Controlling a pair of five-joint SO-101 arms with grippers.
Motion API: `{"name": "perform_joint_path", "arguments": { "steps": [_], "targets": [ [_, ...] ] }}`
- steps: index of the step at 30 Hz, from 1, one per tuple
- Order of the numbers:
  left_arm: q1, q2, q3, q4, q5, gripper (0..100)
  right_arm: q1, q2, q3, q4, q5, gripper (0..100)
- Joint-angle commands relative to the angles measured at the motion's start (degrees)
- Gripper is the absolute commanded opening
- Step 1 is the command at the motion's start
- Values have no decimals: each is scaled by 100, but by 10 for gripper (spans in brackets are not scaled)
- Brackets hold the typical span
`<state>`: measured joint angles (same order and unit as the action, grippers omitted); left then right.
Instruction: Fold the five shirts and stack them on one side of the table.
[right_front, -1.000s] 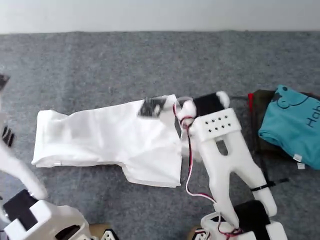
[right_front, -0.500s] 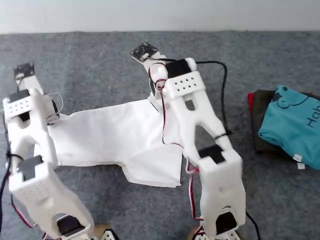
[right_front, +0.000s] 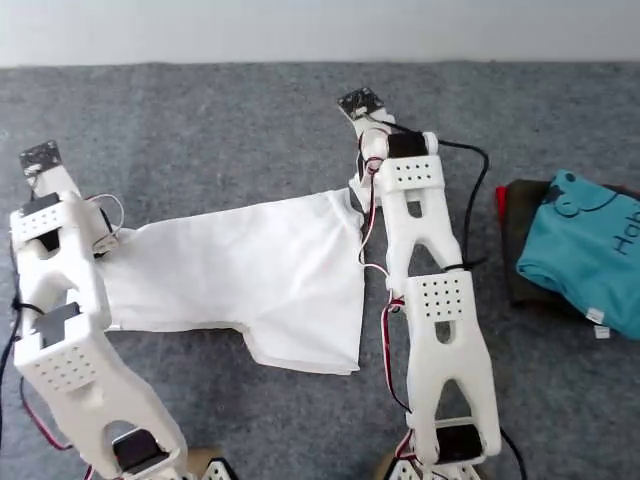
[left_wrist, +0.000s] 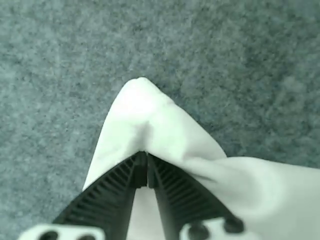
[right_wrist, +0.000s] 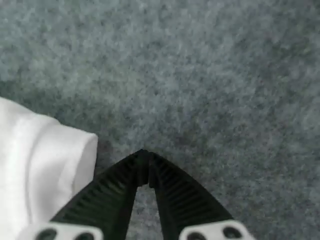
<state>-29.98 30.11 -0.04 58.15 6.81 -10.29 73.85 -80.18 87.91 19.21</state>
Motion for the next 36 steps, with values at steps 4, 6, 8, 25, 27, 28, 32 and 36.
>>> {"name": "perform_joint_path", "arguments": {
  "steps": [4,6,8,25,27,28,32,36],
  "targets": [
    [158,-44,-558,448,-466,13,127,-171,-1670,1042,-9,9],
    [255,-35,-699,642,-475,13,22,-567,-1582,1323,-9,9],
    [316,-35,-760,695,-475,13,-189,-954,-1530,1508,53,9],
    [290,26,-760,686,-475,13,-875,-690,-167,646,281,9],
    [211,26,-760,651,-466,13,-725,-655,-167,673,273,9],
    [185,26,-769,651,-466,13,-681,-637,-167,664,273,9],
    [176,9,-769,651,-492,13,-558,-620,-123,629,290,9],
    [211,-105,-866,738,-484,13,-813,-787,-448,1033,308,9]
  ]
}}
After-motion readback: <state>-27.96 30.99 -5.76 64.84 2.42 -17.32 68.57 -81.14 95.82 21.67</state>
